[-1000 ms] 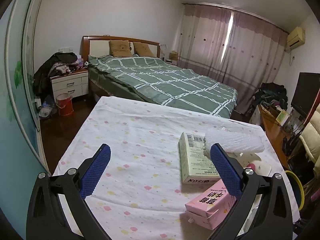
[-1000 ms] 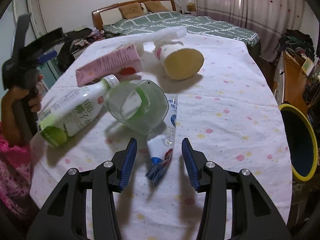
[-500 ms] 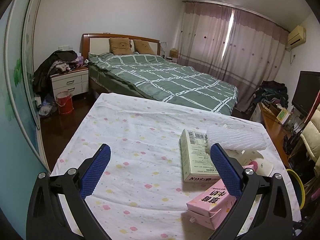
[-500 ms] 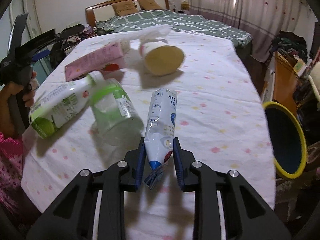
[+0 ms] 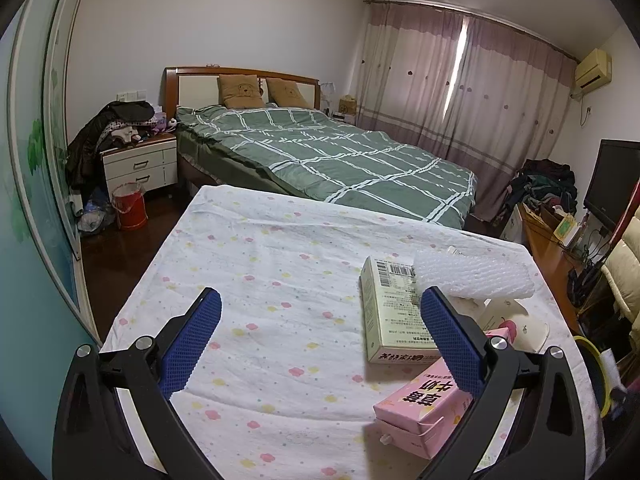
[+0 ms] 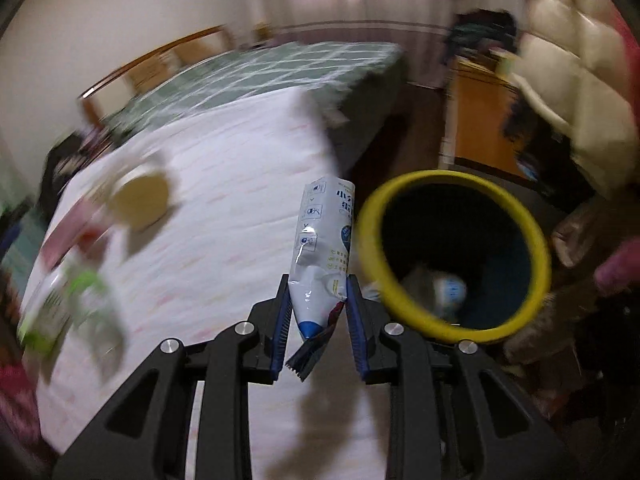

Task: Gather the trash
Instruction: 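Carry the tube over the bin and open the right gripper, then grasp the clear green-lidded jar with the left gripper, then carry the jar into the bin and open the left gripper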

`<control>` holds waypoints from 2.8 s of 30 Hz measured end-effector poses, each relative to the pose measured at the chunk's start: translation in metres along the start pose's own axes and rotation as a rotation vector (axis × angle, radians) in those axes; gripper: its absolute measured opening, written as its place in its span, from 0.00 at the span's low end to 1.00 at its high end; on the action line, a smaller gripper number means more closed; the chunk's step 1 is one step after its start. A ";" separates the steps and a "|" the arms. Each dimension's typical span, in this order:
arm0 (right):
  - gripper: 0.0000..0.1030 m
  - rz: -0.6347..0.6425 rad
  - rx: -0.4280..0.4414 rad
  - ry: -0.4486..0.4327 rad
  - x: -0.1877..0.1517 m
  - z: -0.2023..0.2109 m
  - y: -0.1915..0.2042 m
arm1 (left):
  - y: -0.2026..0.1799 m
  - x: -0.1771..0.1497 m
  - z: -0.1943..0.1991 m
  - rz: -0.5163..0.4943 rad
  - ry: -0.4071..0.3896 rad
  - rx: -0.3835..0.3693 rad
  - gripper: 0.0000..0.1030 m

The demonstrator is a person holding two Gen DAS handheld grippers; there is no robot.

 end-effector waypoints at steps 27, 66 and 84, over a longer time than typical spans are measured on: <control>0.45 -0.208 -0.113 -0.068 0.011 -0.032 -0.075 | -0.025 0.002 0.011 -0.074 -0.016 -0.070 0.95; 0.49 -0.170 -0.124 -0.188 0.019 -0.013 -0.049 | -0.215 -0.140 0.028 -0.678 0.459 -0.431 0.84; 0.49 -0.174 -0.116 -0.250 0.016 0.003 -0.057 | -0.241 -0.125 0.044 -0.611 0.449 -0.502 0.71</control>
Point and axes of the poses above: each gripper's, at about its wrist camera, not at the fingertips, and z roughly against the way its jaws point, y to its left, x to its top, the point moved 4 cm from there along -z, roughly the way its jaws point, and after that the axes turned 1 degree about z, right-handed, at the moved point
